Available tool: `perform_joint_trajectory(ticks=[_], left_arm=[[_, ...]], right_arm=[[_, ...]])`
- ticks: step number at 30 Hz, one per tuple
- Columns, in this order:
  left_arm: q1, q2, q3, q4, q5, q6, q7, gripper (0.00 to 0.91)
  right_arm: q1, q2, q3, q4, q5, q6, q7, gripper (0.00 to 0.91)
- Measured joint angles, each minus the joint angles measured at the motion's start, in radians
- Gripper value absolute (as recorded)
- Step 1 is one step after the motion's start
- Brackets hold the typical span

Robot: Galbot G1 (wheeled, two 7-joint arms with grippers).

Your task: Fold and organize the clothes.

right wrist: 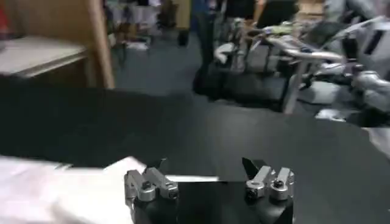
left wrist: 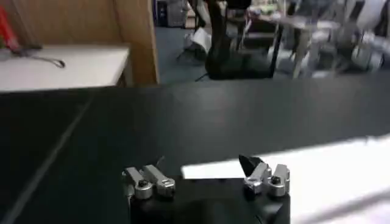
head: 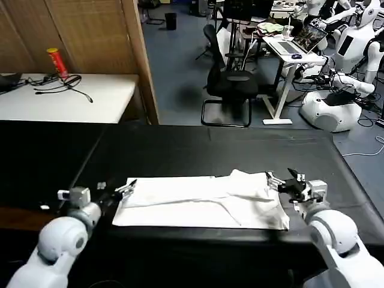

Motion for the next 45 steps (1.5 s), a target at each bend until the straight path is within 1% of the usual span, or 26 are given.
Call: perform_joint_trajectory(ticks=[4, 7, 8, 9, 10, 11, 12, 13, 14, 15, 16, 17, 18, 19, 20, 21, 25, 31, 32, 33, 34, 35, 40, 45], left_arm=[[-0.043, -0.022, 0.022, 0.062, -0.023, -0.002, -0.008, 0.878], [-0.06, -0.031, 0.035, 0.099, -0.02, -0.002, -0.01, 0.868], [-0.063, -0.033, 0.038, 0.112, -0.02, -0.002, -0.01, 0.722], [-0.066, -0.036, 0.039, 0.123, -0.019, -0.002, -0.011, 0.673], [-0.069, -0.038, 0.04, 0.132, -0.017, -0.002, -0.012, 0.507], [-0.072, -0.041, 0.042, 0.144, -0.014, -0.001, -0.012, 0.283], [-0.074, -0.043, 0.042, 0.153, -0.013, -0.001, -0.012, 0.166], [-0.076, -0.045, 0.043, 0.162, -0.012, -0.002, -0.012, 0.107], [-0.078, -0.048, 0.044, 0.17, -0.013, -0.002, -0.012, 0.068], [-0.08, -0.05, 0.044, 0.177, -0.015, -0.003, -0.012, 0.02], [-0.082, -0.051, 0.044, 0.183, -0.02, -0.004, -0.011, 0.0], [-0.084, -0.052, 0.044, 0.189, -0.025, -0.006, -0.01, 0.0], [-0.085, -0.053, 0.044, 0.193, -0.027, -0.008, -0.008, 0.0], [-0.086, -0.054, 0.044, 0.197, -0.03, -0.01, -0.007, 0.0], [-0.087, -0.056, 0.045, 0.2, -0.031, -0.013, -0.005, 0.0], [-0.088, -0.057, 0.046, 0.203, -0.03, -0.017, -0.003, 0.0], [-0.096, -0.065, 0.056, 0.216, 0.004, -0.049, 0.01, 0.0], [-0.12, -0.067, 0.079, 0.244, 0.116, -0.111, 0.03, 0.0], [-0.127, -0.067, 0.081, 0.253, 0.134, -0.117, 0.031, 0.0], [-0.134, -0.066, 0.084, 0.262, 0.148, -0.121, 0.033, 0.088], [-0.141, -0.065, 0.086, 0.271, 0.158, -0.127, 0.034, 0.8], [-0.151, -0.064, 0.088, 0.281, 0.166, -0.131, 0.035, 0.878], [-0.168, -0.057, 0.087, 0.306, 0.212, -0.173, 0.056, 0.878], [-0.158, -0.047, 0.066, 0.295, 0.207, -0.199, 0.052, 0.878]], right_arm=[[0.042, 0.053, -0.005, -0.079, -0.004, -0.002, 0.015, 0.878], [0.061, 0.083, -0.009, -0.119, -0.013, -0.002, 0.014, 0.848], [0.065, 0.089, -0.009, -0.129, -0.016, -0.002, 0.013, 0.809], [0.068, 0.095, -0.01, -0.137, -0.02, -0.001, 0.011, 0.79], [0.072, 0.1, -0.011, -0.145, -0.024, 0.0, 0.01, 0.761], [0.074, 0.106, -0.013, -0.152, -0.028, 0.0, 0.009, 0.761], [0.076, 0.109, -0.015, -0.158, -0.03, 0.0, 0.008, 0.731], [0.076, 0.112, -0.015, -0.162, -0.034, 0.0, 0.006, 0.692], [0.077, 0.115, -0.016, -0.166, -0.039, 0.001, 0.004, 0.673], [0.077, 0.117, -0.016, -0.169, -0.043, 0.003, 0.002, 0.634], [0.078, 0.119, -0.016, -0.173, -0.047, 0.004, -0.001, 0.517], [0.079, 0.121, -0.016, -0.177, -0.057, 0.007, -0.006, 0.468], [0.08, 0.124, -0.017, -0.181, -0.066, 0.009, -0.009, 0.273], [0.08, 0.126, -0.018, -0.185, -0.071, 0.011, -0.011, 0.166], [0.082, 0.13, -0.018, -0.189, -0.076, 0.013, -0.011, 0.137], [0.083, 0.135, -0.02, -0.192, -0.081, 0.015, -0.012, 0.088], [0.09, 0.149, -0.027, -0.204, -0.108, 0.042, -0.013, 0.068], [0.118, 0.18, -0.034, -0.238, -0.147, 0.091, 0.016, 0.068], [0.122, 0.183, -0.035, -0.243, -0.15, 0.097, 0.012, 0.146], [0.127, 0.186, -0.036, -0.249, -0.152, 0.101, -0.003, 0.878], [0.129, 0.186, -0.037, -0.25, -0.152, 0.101, -0.015, 0.878], [0.13, 0.186, -0.037, -0.251, -0.152, 0.1, -0.027, 0.878], [0.109, 0.165, -0.027, -0.23, -0.152, 0.116, -0.108, 0.878], [0.061, 0.123, -0.006, -0.157, -0.142, 0.127, -0.14, 0.878]])
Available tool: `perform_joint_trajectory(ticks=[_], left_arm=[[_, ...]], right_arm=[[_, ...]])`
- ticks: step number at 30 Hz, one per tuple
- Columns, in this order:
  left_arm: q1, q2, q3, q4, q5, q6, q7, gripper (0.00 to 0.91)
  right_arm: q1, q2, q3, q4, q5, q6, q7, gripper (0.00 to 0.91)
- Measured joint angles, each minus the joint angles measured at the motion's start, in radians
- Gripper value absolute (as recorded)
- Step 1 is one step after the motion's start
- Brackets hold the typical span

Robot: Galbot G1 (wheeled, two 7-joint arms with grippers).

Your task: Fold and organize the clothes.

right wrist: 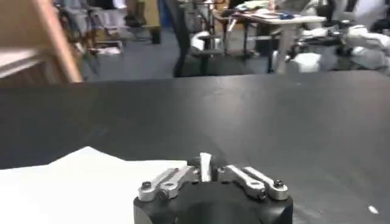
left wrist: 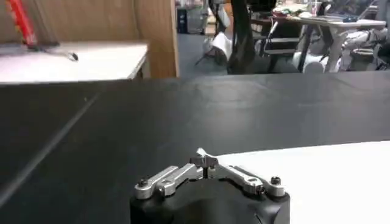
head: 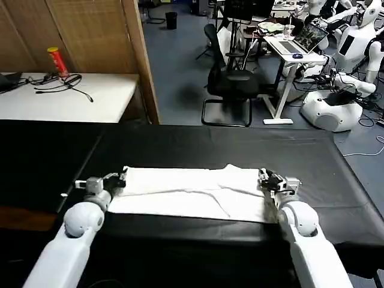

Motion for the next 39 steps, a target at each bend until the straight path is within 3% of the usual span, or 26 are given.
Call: perform_joint_trajectory(ticks=[11, 17, 18, 23, 26, 28, 31, 33, 39], left_arm=[[0.105, -0.002, -0.086, -0.098, -0.085, -0.01, -0.009, 0.878], [0.203, -0.039, -0.118, -0.138, -0.084, -0.023, 0.001, 0.868], [0.211, -0.042, -0.12, -0.139, -0.088, -0.023, 0.002, 0.809], [0.228, -0.053, -0.119, -0.135, -0.082, -0.025, 0.012, 0.683], [0.234, -0.063, -0.115, -0.128, -0.065, -0.029, 0.018, 0.507], [0.241, -0.069, -0.111, -0.127, -0.057, -0.035, 0.026, 0.254], [0.248, -0.074, -0.101, -0.126, -0.038, -0.038, 0.036, 0.146], [0.247, -0.075, -0.095, -0.122, -0.033, -0.038, 0.041, 0.0], [0.232, -0.062, -0.091, -0.119, -0.027, -0.02, 0.073, 0.0]], right_arm=[[-0.148, -0.055, 0.062, 0.231, 0.04, -0.005, 0.003, 0.878], [-0.179, -0.055, 0.063, 0.288, 0.04, -0.006, 0.005, 0.878], [-0.181, -0.055, 0.063, 0.293, 0.04, -0.006, 0.005, 0.878], [-0.188, -0.059, 0.062, 0.311, 0.037, -0.007, 0.007, 0.878], [-0.192, -0.059, 0.062, 0.318, 0.035, -0.007, 0.007, 0.878], [-0.193, -0.059, 0.061, 0.318, 0.032, -0.007, 0.007, 0.878], [-0.191, -0.058, 0.059, 0.318, 0.029, -0.007, 0.007, 0.878], [-0.189, -0.058, 0.057, 0.32, 0.023, -0.007, 0.007, 0.878], [-0.184, -0.055, 0.051, 0.322, 0.01, -0.005, 0.006, 0.878]])
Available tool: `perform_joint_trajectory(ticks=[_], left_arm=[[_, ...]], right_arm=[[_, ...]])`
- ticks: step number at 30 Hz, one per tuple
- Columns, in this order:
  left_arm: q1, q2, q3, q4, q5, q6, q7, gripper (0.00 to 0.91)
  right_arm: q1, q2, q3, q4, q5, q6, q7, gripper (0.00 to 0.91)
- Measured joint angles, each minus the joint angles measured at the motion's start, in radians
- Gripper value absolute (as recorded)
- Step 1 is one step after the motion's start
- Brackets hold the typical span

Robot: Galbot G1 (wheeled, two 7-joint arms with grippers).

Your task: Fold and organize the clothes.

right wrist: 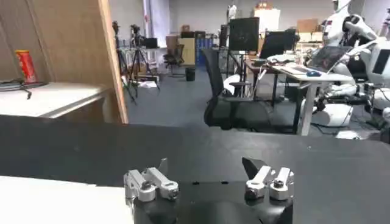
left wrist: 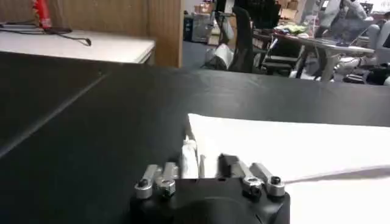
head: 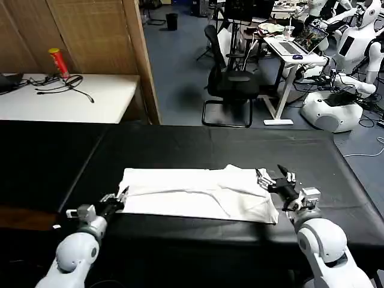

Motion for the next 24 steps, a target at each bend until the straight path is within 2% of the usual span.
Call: perform_joint_trajectory(ticks=[7, 13, 16, 21, 24], left_arm=[[0.0, 0.038, -0.014, 0.0, 0.16, -0.025, 0.012, 0.0], [0.027, 0.114, -0.065, 0.032, 0.39, -0.131, -0.014, 0.0], [0.04, 0.166, -0.097, 0.042, 0.454, -0.161, -0.031, 0.0], [0.062, 0.215, -0.124, 0.022, 0.503, -0.161, -0.041, 0.0], [0.075, 0.212, -0.113, -0.02, 0.488, -0.12, -0.044, 0.0]], right_arm=[[-0.004, -0.001, 0.011, 0.009, -0.002, 0.001, 0.001, 0.878], [-0.01, 0.003, 0.015, 0.01, -0.003, 0.003, 0.002, 0.878], [-0.011, 0.01, 0.014, 0.009, -0.007, 0.003, 0.003, 0.878], [-0.017, 0.021, 0.013, 0.009, -0.018, 0.005, 0.003, 0.878], [-0.025, 0.025, 0.016, 0.012, -0.023, 0.006, 0.002, 0.878]])
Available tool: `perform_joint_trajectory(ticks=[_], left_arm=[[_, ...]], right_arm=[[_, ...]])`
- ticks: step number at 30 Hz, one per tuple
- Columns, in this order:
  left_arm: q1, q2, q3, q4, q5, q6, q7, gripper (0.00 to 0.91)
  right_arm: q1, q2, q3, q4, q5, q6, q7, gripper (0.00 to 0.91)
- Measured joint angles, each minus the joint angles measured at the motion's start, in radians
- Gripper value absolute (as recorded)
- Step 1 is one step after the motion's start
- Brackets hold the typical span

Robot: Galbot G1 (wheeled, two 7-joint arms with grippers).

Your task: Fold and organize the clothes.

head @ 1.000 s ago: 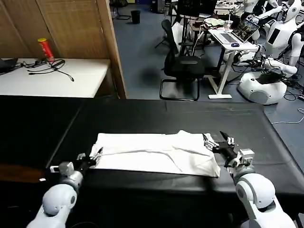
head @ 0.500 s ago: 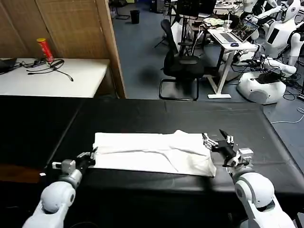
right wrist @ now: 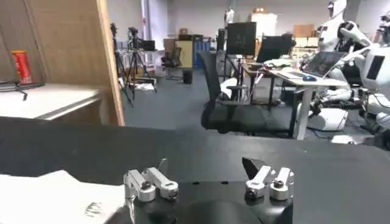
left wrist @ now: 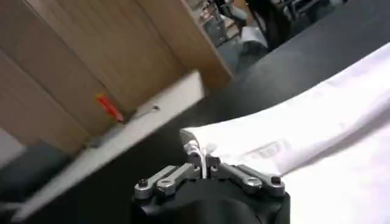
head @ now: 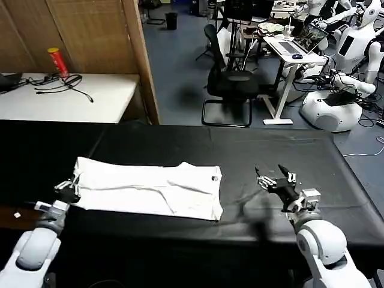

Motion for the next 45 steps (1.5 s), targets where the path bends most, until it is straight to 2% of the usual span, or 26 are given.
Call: perform_joint_trajectory(ticks=[4, 10, 15, 19, 24, 35, 36, 37, 45], left_arm=[[-0.009, -0.023, 0.039, -0.082, -0.078, 0.057, -0.021, 0.0], [-0.055, -0.084, 0.148, -0.22, -0.285, 0.173, -0.076, 0.0], [-0.102, -0.128, 0.266, -0.268, -0.459, 0.224, -0.124, 0.0], [-0.149, -0.172, 0.361, -0.268, -0.573, 0.232, -0.148, 0.0], [-0.209, -0.239, 0.471, -0.239, -0.635, 0.232, -0.154, 0.0], [-0.271, -0.317, 0.564, -0.172, -0.638, 0.225, -0.152, 0.0], [-0.271, -0.322, 0.568, -0.167, -0.632, 0.224, -0.151, 0.039], [-0.271, -0.327, 0.569, -0.162, -0.624, 0.222, -0.149, 0.878], [-0.269, -0.371, 0.572, -0.107, -0.586, 0.197, -0.127, 0.878]], right_arm=[[-0.014, 0.009, 0.01, 0.008, -0.007, 0.001, 0.0, 0.878], [-0.045, 0.024, 0.039, 0.027, -0.016, 0.004, -0.001, 0.878], [-0.07, 0.04, 0.064, 0.037, -0.033, 0.007, -0.001, 0.878], [-0.089, 0.056, 0.077, 0.041, -0.052, 0.008, -0.001, 0.878], [-0.11, 0.067, 0.087, 0.046, -0.067, 0.01, -0.002, 0.878], [-0.116, 0.085, 0.084, 0.039, -0.076, 0.015, -0.004, 0.878], [-0.114, 0.087, 0.081, 0.039, -0.077, 0.015, -0.004, 0.878], [-0.114, 0.087, 0.078, 0.039, -0.077, 0.015, -0.005, 0.878], [-0.111, 0.065, 0.047, 0.036, -0.071, 0.024, -0.023, 0.878]])
